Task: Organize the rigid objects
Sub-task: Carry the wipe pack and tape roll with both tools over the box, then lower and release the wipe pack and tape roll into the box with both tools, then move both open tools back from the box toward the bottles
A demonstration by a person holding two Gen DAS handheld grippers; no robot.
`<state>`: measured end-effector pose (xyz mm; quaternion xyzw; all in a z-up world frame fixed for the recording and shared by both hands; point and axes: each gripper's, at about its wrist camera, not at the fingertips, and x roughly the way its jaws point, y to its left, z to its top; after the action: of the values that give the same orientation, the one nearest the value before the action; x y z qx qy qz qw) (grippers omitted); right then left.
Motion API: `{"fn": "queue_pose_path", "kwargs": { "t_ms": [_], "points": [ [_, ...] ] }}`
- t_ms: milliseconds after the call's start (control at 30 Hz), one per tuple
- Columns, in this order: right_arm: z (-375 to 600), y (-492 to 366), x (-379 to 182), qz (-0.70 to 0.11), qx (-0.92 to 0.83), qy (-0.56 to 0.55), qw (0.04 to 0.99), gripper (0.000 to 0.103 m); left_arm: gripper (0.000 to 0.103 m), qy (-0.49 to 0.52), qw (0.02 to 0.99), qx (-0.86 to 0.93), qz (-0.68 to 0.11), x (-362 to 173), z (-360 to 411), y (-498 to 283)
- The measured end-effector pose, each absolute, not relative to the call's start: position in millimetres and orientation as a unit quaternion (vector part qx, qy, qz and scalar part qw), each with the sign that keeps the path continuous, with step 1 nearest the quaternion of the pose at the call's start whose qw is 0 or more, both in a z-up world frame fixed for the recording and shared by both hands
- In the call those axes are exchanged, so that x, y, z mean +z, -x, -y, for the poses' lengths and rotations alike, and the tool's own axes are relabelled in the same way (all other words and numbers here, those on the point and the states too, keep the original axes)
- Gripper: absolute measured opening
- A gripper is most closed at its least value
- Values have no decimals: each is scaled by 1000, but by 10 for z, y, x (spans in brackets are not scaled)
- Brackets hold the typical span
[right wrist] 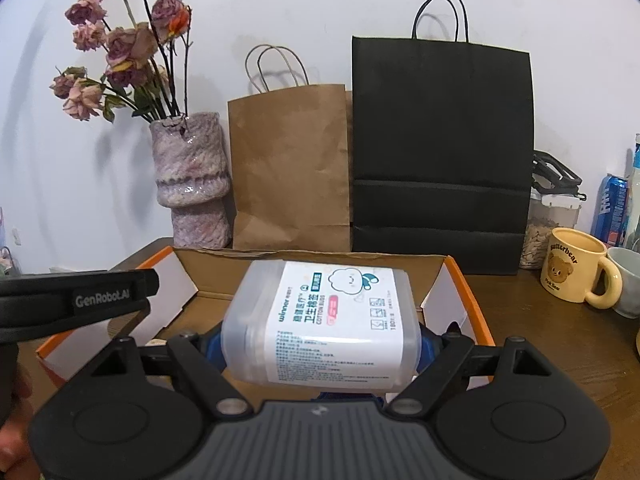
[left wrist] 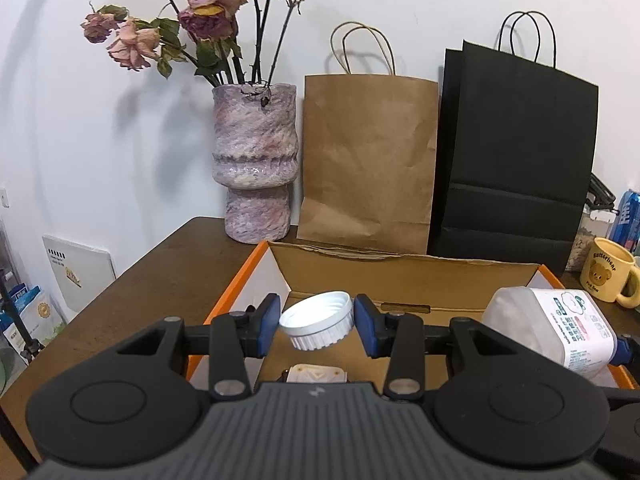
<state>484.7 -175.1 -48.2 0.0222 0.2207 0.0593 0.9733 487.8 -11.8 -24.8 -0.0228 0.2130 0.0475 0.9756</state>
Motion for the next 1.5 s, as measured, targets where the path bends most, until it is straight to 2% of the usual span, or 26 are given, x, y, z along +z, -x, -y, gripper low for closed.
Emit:
{"fn": "queue_pose_path", "kwargs": {
  "t_ms": [233, 300, 367, 400, 433, 467, 500, 533, 1500],
  "points": [
    [1756, -4987, -555, -232, 57, -11, 971, 83, 42, 11, 974, 46, -223, -317, 120, -5020],
    [1775, -5005, -572, -239, 57, -11, 969, 83, 47, 8, 973, 49, -224, -326, 116, -5036],
    [1801, -5015, -579, -241, 53, -15, 969, 83, 70, 6, 974, 51, -220, -322, 108, -5031],
    [1814, -5012, -580, -241, 48, -17, 969, 87, 78, 5, 975, 54, -217, -318, 107, -5024],
    [1827, -5010, -581, -241, 44, -17, 969, 90, 93, 3, 975, 59, -214, -312, 107, -5017],
    [1841, -5006, -585, -241, 42, -18, 969, 97, 102, 2, 976, 62, -210, -308, 105, -5004],
    [1854, -4999, -589, -241, 40, -20, 970, 103, 103, 2, 977, 62, -202, -302, 104, -4983],
    [1868, -4995, -590, -241, 38, -23, 970, 103, 103, 2, 978, 60, -199, -292, 109, -4970],
    [1890, -4789, -528, -227, 35, -20, 973, 103, 103, 10, 979, 47, -200, -249, 93, -4801]
  ]
}}
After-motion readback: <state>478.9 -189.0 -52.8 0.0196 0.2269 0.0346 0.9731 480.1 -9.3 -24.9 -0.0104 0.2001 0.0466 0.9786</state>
